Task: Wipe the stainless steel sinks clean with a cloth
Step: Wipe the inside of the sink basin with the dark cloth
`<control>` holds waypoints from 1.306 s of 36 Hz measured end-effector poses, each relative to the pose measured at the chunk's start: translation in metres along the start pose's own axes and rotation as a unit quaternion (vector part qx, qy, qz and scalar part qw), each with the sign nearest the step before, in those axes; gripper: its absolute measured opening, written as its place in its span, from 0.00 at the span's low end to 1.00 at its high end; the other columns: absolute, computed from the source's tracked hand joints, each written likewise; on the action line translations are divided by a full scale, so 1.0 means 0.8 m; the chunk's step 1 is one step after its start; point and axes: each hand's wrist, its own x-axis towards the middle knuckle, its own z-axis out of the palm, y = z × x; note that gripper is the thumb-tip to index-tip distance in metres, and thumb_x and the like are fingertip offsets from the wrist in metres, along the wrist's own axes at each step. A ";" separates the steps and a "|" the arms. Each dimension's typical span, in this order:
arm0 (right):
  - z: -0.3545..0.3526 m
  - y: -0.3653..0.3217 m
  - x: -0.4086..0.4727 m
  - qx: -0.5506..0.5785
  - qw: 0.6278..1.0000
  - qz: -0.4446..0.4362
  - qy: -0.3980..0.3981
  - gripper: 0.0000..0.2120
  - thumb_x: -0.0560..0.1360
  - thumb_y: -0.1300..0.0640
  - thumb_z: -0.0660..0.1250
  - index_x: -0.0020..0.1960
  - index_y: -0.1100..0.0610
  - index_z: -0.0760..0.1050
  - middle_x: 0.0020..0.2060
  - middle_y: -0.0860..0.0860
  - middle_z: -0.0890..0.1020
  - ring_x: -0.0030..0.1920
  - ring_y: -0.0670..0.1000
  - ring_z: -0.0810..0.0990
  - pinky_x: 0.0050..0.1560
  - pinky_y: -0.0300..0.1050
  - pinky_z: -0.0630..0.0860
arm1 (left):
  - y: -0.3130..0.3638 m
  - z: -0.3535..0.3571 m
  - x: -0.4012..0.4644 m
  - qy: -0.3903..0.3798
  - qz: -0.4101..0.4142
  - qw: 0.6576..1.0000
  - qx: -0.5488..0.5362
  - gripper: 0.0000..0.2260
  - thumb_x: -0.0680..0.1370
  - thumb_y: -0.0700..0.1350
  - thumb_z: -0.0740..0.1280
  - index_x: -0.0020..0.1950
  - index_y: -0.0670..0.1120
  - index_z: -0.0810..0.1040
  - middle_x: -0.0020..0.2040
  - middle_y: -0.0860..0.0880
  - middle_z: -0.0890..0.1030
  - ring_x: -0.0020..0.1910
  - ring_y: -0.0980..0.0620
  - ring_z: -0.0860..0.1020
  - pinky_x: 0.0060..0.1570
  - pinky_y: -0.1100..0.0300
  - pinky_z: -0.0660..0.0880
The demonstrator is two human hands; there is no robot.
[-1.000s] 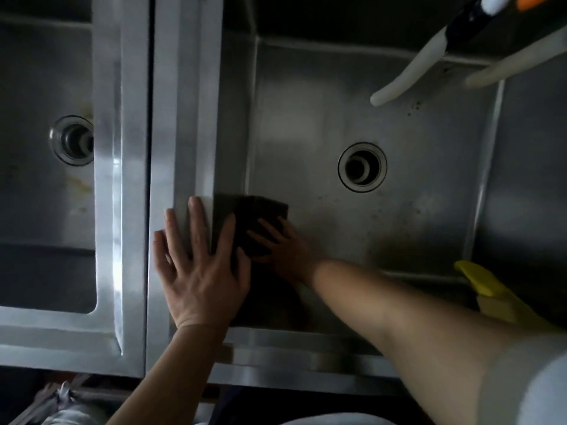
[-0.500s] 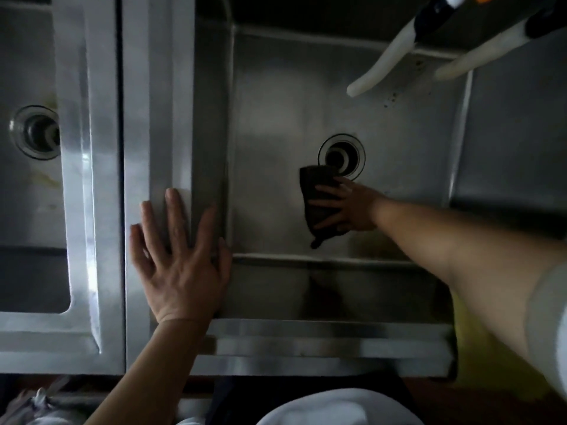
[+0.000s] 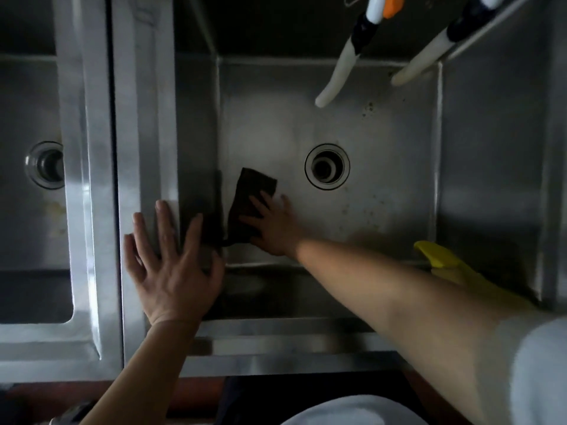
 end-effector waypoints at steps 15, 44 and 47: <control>-0.027 0.276 -0.120 0.261 0.886 0.377 0.066 0.46 0.72 0.38 0.70 0.80 0.40 0.45 0.80 0.48 0.40 0.80 0.57 0.41 0.75 0.69 0.48 | 0.120 0.029 0.038 -0.206 -0.036 0.898 -0.388 0.21 0.80 0.49 0.65 0.74 0.55 0.70 0.76 0.49 0.66 0.75 0.47 0.65 0.72 0.53 0.64; 0.067 0.310 -0.104 0.329 0.862 0.384 0.035 0.65 0.44 0.10 0.53 0.66 0.31 0.18 0.65 0.41 0.14 0.59 0.51 0.08 0.58 0.68 0.18 | 0.295 0.198 0.400 -0.016 0.061 0.992 -0.106 0.41 0.72 0.75 0.44 0.81 0.57 0.44 0.82 0.46 0.45 0.80 0.42 0.43 0.76 0.42 0.41; 0.065 0.309 -0.106 0.327 0.865 0.379 0.037 0.66 0.43 0.10 0.53 0.67 0.31 0.19 0.66 0.41 0.15 0.59 0.49 0.09 0.53 0.63 0.14 | 0.323 0.197 0.402 -0.016 0.151 0.987 -0.054 0.40 0.73 0.73 0.45 0.81 0.57 0.44 0.82 0.46 0.45 0.80 0.42 0.43 0.77 0.41 0.42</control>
